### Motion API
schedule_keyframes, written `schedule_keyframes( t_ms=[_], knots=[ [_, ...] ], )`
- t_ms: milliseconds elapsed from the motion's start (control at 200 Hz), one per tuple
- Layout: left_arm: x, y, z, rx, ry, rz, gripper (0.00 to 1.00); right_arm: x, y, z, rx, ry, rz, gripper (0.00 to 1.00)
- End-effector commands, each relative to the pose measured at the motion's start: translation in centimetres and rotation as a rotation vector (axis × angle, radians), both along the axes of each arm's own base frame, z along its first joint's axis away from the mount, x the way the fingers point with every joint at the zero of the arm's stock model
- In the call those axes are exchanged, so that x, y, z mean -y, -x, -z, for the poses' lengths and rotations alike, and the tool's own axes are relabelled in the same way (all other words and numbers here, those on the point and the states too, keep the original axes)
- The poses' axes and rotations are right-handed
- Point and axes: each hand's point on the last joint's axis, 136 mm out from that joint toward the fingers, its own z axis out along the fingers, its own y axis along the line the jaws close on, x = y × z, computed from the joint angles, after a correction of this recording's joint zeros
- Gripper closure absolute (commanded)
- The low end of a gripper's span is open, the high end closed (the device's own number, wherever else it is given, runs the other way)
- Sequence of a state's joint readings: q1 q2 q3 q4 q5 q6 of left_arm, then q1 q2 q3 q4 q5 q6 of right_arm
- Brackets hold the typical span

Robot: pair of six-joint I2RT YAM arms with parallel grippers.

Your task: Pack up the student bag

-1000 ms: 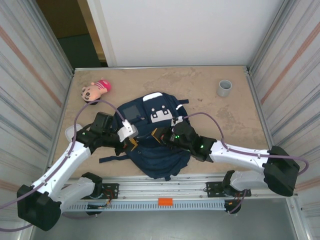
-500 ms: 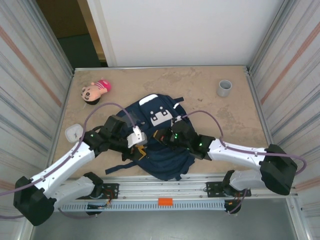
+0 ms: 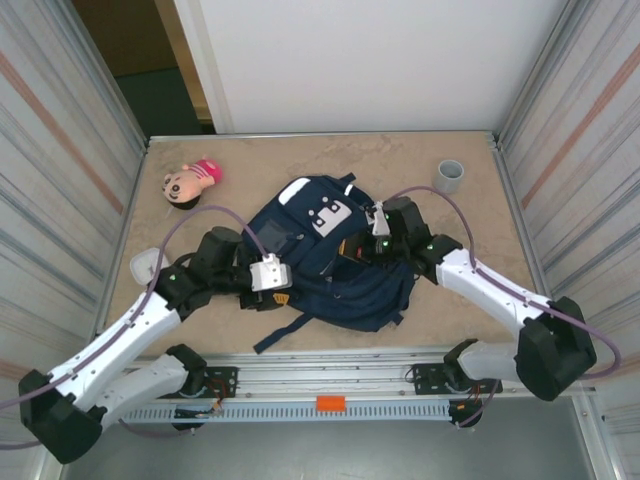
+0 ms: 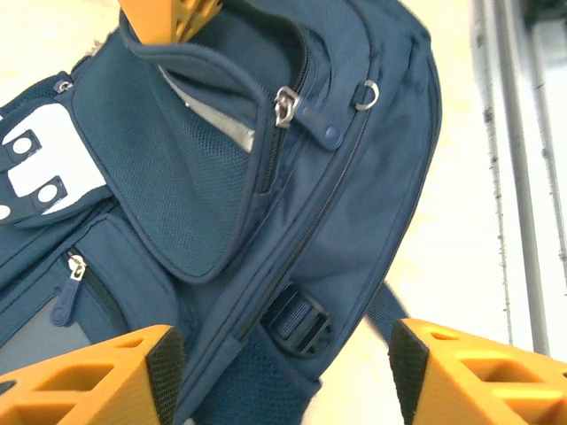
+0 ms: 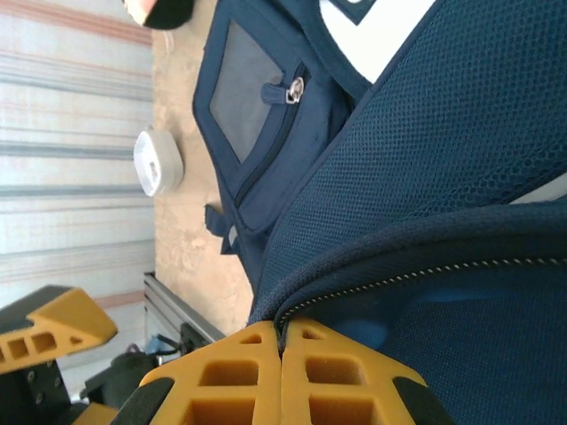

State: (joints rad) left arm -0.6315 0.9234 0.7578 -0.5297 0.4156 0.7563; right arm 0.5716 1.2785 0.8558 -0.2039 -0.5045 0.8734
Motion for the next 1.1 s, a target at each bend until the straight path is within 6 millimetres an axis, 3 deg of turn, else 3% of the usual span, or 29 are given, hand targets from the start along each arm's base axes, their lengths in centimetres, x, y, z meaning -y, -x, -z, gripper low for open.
schedule_keyframes(
  t_ms=[0, 271, 401, 511, 621, 757, 892, 972, 1097],
  knots=[
    [0.9, -2.3, -0.1, 0.112, -0.016, 0.011, 0.35, -0.9, 0.6, -1.3, 0.049, -0.014, -0.161, 0.99],
    [4.6, -3.9, 1.2, 0.094, 0.022, 0.077, 0.35, -1.2, 0.5, -2.6, 0.067, -0.042, -0.2, 0.99],
    [5.2, -4.3, 3.2, 0.048, 0.006, 0.082, 0.36, -1.0, 0.4, -3.6, 0.086, -0.059, -0.198, 0.99],
    [5.7, -4.7, 3.8, 0.046, 0.027, 0.074, 0.4, -0.8, 0.3, -4.2, 0.089, -0.072, -0.199, 0.99],
    [6.3, -5.5, 3.7, 0.069, 0.061, 0.056, 0.5, -0.6, 0.4, -4.6, 0.091, -0.076, -0.206, 0.99],
    [7.4, -5.8, 3.0, 0.083, 0.143, 0.069, 0.73, 0.1, 0.4, -4.6, 0.091, -0.068, -0.19, 0.97],
    [8.0, -5.3, 2.3, 0.054, 0.225, 0.071, 0.98, 1.3, 0.6, -4.8, 0.095, -0.026, -0.142, 0.84],
    [8.3, -4.8, 2.1, 0.028, 0.272, 0.078, 1.0, 2.6, 1.0, -4.8, 0.107, 0.045, -0.084, 0.71],
    [8.7, -4.2, 1.9, -0.02, 0.331, 0.077, 1.0, 5.1, 2.1, -5.1, 0.157, 0.203, 0.018, 0.61]
  ],
)
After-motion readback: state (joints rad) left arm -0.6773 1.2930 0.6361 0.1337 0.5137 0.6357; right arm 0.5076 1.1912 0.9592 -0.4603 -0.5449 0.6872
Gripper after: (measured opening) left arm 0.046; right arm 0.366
